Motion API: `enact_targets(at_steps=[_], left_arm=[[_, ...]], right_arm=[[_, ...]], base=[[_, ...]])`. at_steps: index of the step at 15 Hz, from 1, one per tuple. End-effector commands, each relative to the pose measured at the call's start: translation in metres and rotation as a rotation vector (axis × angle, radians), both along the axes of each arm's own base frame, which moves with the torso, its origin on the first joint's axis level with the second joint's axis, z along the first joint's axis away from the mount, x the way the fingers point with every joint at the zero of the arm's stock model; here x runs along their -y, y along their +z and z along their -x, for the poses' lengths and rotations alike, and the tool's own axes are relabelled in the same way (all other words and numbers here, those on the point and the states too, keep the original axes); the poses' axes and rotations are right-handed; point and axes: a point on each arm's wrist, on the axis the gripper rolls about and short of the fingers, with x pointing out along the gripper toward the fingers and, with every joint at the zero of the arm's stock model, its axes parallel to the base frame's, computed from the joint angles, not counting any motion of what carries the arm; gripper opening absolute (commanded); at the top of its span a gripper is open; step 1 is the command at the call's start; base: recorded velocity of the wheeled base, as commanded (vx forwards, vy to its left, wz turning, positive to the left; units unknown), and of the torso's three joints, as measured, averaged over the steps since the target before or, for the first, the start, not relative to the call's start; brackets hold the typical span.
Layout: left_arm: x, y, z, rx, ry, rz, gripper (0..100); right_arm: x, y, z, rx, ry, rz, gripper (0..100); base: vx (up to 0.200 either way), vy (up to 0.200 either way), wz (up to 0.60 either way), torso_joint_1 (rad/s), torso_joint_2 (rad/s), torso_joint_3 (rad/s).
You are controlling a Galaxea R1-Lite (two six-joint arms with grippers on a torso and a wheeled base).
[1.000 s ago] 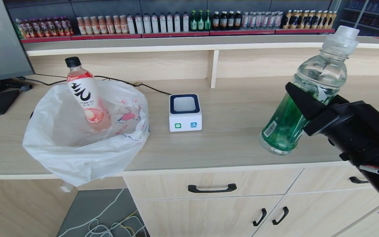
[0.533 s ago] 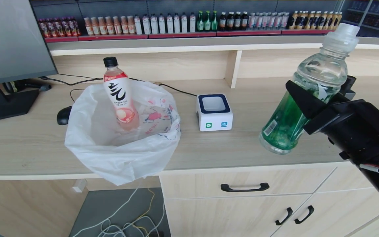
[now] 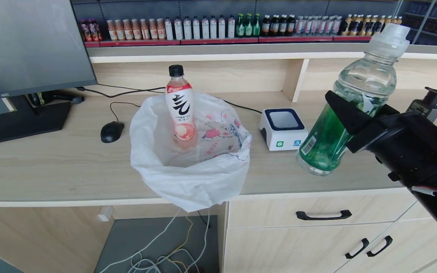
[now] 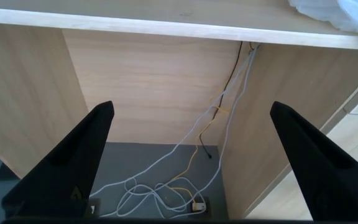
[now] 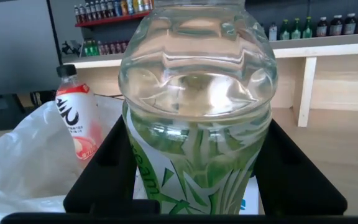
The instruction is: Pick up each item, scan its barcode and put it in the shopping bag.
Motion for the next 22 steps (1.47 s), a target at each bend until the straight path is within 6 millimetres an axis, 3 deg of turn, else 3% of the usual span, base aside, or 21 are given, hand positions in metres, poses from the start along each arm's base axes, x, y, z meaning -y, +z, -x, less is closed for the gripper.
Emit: enact_targets(at_steps=[1, 5, 9, 17, 22], left_arm=[[0.000, 0.000, 0.000, 0.000, 0.000, 0.000, 100], [0.000, 0.000, 0.000, 0.000, 0.000, 0.000, 100], [0.000, 0.000, 0.000, 0.000, 0.000, 0.001, 100], [0.000, 0.000, 0.000, 0.000, 0.000, 0.001, 100], [0.000, 0.000, 0.000, 0.000, 0.000, 0.000, 100]], right_arm=[[-0.002, 0.005, -0.004, 0.008, -0.006, 0.002, 0], [-0.010, 0.015, -0.013, 0.006, 0.003, 0.062, 0], [-0.024, 0.022, -0.037, 0.031, 0.009, 0.118, 0], [-0.042, 0.005, -0.076, 0.097, 0.008, 0.264, 0], [-0.052, 0.039, -0.101, 0.282, -0.046, 0.278, 0]], base=[[0.000, 0.000, 0.00, 0.000, 0.00, 0.000], [0.000, 0.000, 0.00, 0.000, 0.00, 0.000], [0.000, 0.000, 0.00, 0.000, 0.00, 0.000], [0.000, 0.000, 0.00, 0.000, 0.00, 0.000], [0.000, 0.000, 0.00, 0.000, 0.00, 0.000]])
